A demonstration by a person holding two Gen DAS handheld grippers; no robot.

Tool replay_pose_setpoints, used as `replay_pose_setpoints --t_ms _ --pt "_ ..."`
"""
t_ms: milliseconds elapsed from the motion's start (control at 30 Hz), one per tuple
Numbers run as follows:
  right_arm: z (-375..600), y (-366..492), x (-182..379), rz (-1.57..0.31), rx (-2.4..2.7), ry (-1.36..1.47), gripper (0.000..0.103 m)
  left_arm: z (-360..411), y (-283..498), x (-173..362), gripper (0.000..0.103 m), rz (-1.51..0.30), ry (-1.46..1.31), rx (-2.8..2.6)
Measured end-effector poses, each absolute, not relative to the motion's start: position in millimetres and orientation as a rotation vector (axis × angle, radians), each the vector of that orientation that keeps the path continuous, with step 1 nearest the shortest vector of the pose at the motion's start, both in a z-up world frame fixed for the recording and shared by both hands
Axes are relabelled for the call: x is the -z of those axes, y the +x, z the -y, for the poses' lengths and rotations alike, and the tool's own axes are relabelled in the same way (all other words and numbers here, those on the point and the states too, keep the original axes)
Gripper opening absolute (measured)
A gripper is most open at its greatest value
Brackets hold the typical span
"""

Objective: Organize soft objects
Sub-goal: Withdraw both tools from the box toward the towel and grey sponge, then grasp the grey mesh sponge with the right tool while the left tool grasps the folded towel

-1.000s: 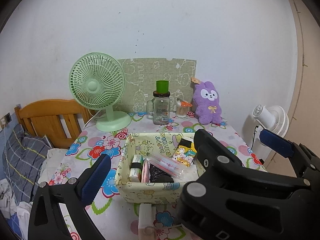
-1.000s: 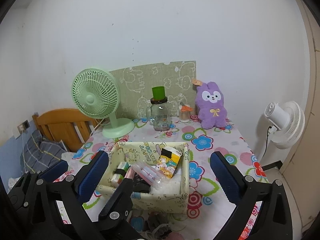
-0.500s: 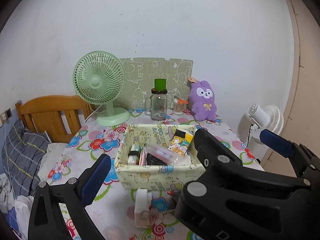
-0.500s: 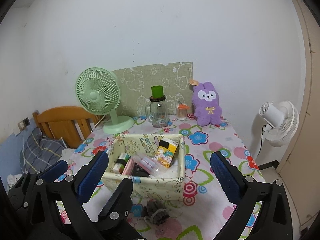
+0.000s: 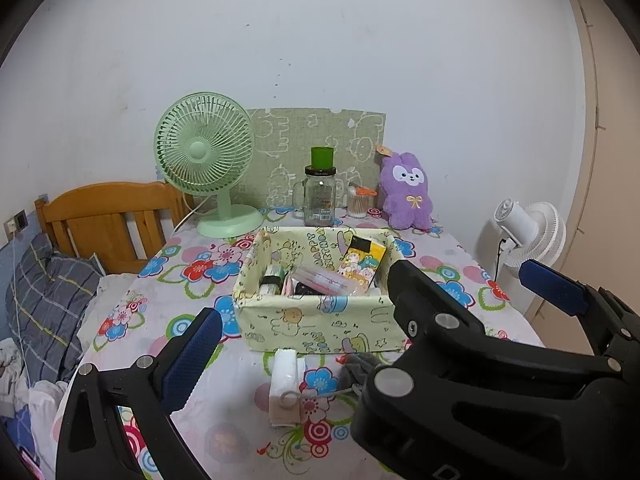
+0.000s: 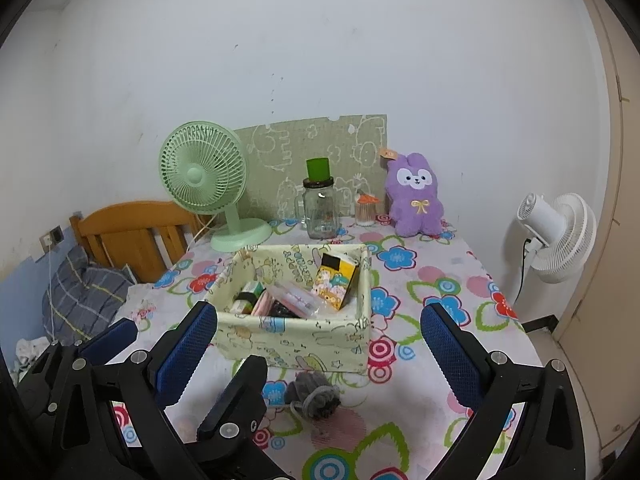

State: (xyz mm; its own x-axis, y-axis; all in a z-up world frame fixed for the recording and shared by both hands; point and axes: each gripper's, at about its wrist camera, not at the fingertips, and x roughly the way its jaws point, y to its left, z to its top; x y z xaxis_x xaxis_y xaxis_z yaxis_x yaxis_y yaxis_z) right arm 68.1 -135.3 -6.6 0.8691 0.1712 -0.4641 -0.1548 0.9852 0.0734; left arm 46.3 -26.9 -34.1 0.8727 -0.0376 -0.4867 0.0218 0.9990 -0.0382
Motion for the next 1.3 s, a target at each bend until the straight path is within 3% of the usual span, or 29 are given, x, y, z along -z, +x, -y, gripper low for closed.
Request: replay_pose_setpoints --t_ms 1300 --pt "131 71 98 -0.634 -0.203 0.057 0.103 19 53 122 0.102 -0.665 -0.048 0.060"
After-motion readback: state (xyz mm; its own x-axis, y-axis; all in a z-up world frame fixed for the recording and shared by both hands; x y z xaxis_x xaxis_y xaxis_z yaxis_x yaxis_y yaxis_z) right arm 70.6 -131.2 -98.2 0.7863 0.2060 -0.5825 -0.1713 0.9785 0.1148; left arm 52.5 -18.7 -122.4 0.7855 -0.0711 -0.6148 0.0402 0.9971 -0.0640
